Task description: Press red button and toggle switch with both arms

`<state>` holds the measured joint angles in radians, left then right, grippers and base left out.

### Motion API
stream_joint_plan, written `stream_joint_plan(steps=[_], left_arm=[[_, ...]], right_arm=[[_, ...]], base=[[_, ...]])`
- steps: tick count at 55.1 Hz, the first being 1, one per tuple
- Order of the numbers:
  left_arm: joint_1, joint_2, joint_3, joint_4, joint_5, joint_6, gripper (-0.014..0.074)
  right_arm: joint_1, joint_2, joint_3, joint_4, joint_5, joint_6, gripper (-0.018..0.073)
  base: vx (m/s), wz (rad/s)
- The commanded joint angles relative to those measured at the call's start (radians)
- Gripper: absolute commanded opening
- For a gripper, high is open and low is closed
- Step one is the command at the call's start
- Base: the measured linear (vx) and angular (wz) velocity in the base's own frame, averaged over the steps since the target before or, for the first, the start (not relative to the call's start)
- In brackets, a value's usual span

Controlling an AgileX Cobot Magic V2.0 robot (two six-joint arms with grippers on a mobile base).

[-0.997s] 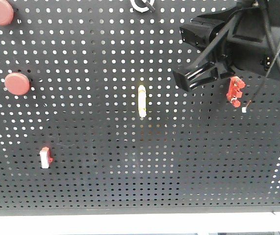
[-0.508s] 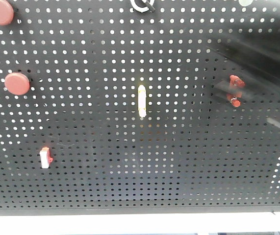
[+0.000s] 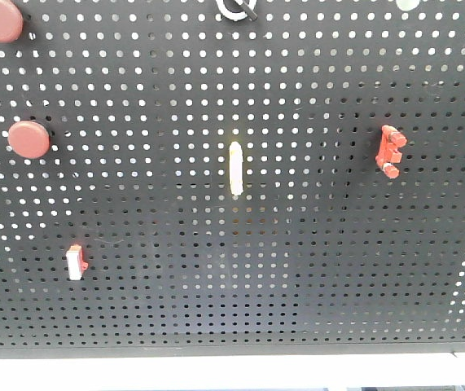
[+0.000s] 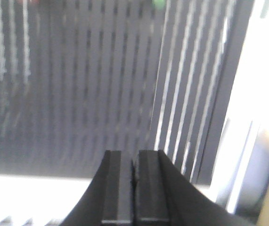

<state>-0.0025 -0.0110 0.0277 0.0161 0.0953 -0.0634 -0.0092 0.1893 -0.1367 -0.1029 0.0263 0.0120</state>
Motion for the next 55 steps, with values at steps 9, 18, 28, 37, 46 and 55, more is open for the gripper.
stream_joint_plan(steps=[9,18,28,37,46,55], left_arm=[[-0.006,-0.016,0.012,-0.007,-0.074,-0.009,0.0002],[-0.006,-0.015,0.012,-0.007,-0.072,-0.009,0.0002],[-0.006,-0.014,0.012,-0.007,-0.072,-0.009,0.0002],[-0.006,-0.014,0.012,-0.007,-0.072,-0.009,0.0002],[-0.006,-0.014,0.012,-0.007,-0.072,-0.009,0.0002],[-0.006,-0.014,0.012,-0.007,-0.072,-0.009,0.0002]], right_arm=[[-0.055,-0.211,0.17,0.112,-0.073,-0.012,0.0],[-0.055,-0.216,0.173,0.118,-0.078,-0.02,0.0],[-0.055,-0.211,0.172,0.117,-0.073,-0.02,0.0],[-0.055,-0.211,0.172,0.117,-0.073,-0.02,0.0],[-0.055,-0.211,0.172,0.117,-0.073,-0.02,0.0],[-0.055,-0.211,0.172,0.117,-0.073,-0.02,0.0]], base=[[0.0,0.0],[0.0,0.0],[0.0,0.0],[0.0,0.0],[0.0,0.0],[0.0,0.0]])
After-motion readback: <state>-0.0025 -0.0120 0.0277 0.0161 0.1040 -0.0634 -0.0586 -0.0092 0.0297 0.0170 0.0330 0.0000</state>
